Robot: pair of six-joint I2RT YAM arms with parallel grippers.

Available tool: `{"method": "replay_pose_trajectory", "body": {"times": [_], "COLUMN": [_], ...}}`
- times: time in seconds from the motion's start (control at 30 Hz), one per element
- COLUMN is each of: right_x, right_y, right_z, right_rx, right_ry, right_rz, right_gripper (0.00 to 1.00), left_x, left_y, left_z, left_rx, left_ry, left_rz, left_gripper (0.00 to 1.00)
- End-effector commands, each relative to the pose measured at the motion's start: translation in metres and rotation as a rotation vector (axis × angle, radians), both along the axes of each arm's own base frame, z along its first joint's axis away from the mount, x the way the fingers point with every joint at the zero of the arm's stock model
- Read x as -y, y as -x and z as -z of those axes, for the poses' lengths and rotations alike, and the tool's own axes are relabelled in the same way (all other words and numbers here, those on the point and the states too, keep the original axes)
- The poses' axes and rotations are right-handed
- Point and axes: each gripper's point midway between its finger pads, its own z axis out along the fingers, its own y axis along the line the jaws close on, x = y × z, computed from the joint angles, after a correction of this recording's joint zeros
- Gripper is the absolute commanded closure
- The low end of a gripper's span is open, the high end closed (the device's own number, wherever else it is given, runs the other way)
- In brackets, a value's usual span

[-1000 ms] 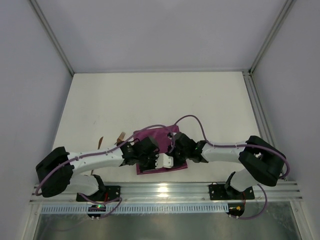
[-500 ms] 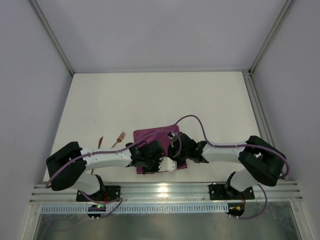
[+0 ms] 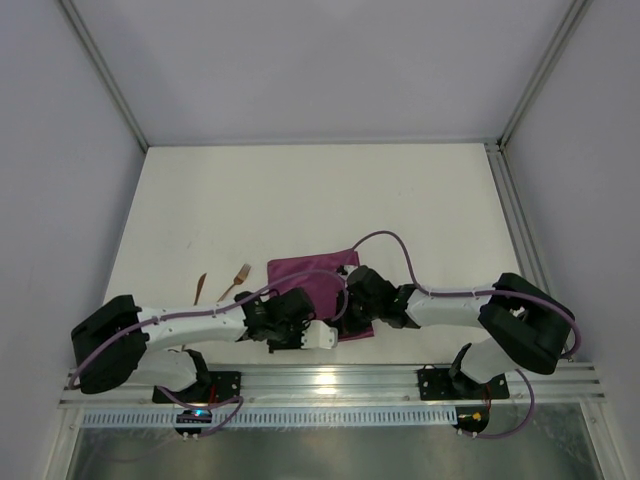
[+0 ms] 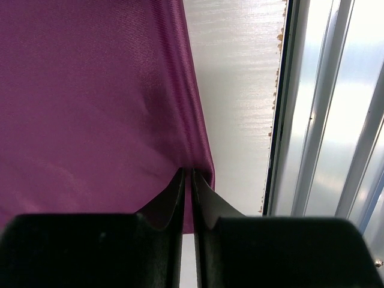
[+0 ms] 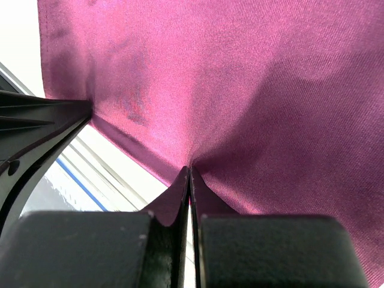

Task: Fold the napkin into a case and place the utensils inside
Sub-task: Smooth out the square-folded napkin at the center of the board.

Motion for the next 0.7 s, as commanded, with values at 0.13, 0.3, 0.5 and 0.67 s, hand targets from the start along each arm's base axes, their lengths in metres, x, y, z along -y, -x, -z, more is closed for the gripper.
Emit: {"method": "replay_pose_trajectory", "body": {"times": [0.13,0.3,0.5,0.67], "right_x": [0.023,0.023,0.023,0.030], "right_y": [0.002,0.000,-0.001,-0.001], "right_z": [0.019,0.017,0.017,0.016], "right_rx": [-0.003,0.005,0.005,0.008], "right_ry": [0.095,0.091,0.094,0.122], "right_rz": [0.028,0.031,0.031,0.045], "right_gripper": [0.97,0.97,0.97,0.97], "left_x": [-0.036,-0.052,-0.053,-0.052], "left_y": [0.008,0.010,0.016,0.014], "left_z": [0.012,0.017,0.015,0.020], "left_rx": [-0.004,0.000,-0.030,-0.041], "left_ry": [-0.122,-0.187,-0.183,-0.216], "left_rz": [-0.007,0.014,0.027,0.025], "left_gripper": [0.94,0.98,0.97,1.00]}}
